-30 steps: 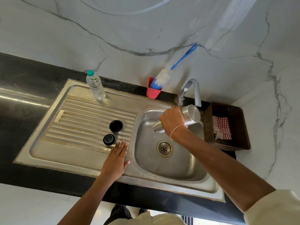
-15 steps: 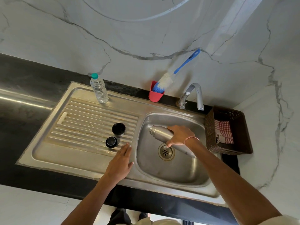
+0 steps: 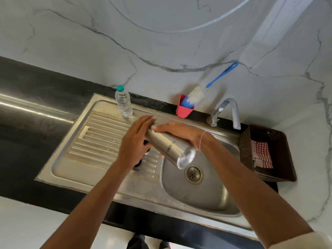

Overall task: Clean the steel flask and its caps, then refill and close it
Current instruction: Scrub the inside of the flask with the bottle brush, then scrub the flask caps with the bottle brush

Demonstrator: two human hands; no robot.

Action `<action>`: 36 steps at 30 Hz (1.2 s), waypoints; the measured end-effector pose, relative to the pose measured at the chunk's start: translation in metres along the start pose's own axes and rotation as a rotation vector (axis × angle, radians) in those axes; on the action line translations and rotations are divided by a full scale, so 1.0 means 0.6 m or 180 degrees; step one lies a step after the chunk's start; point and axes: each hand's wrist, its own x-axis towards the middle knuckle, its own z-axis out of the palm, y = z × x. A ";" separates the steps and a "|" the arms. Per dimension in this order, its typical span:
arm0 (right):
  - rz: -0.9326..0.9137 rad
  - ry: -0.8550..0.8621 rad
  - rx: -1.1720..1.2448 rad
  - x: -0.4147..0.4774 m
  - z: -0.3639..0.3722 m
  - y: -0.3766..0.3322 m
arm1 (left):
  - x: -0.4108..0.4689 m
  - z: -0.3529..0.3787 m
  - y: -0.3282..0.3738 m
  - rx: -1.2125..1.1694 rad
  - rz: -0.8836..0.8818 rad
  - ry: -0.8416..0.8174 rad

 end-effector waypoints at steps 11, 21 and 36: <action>-0.1451 0.0668 -0.1694 0.162 0.157 -0.103 | -0.038 -0.087 -0.207 -0.0599 -0.1647 -0.0345; -0.1224 0.1069 -0.2110 0.235 0.209 -0.052 | -0.096 -0.037 -0.282 -0.1066 -0.2189 -0.1040; -0.1326 0.1179 -0.2427 0.264 0.215 -0.028 | -0.118 -0.004 -0.281 -0.0945 -0.2161 -0.0777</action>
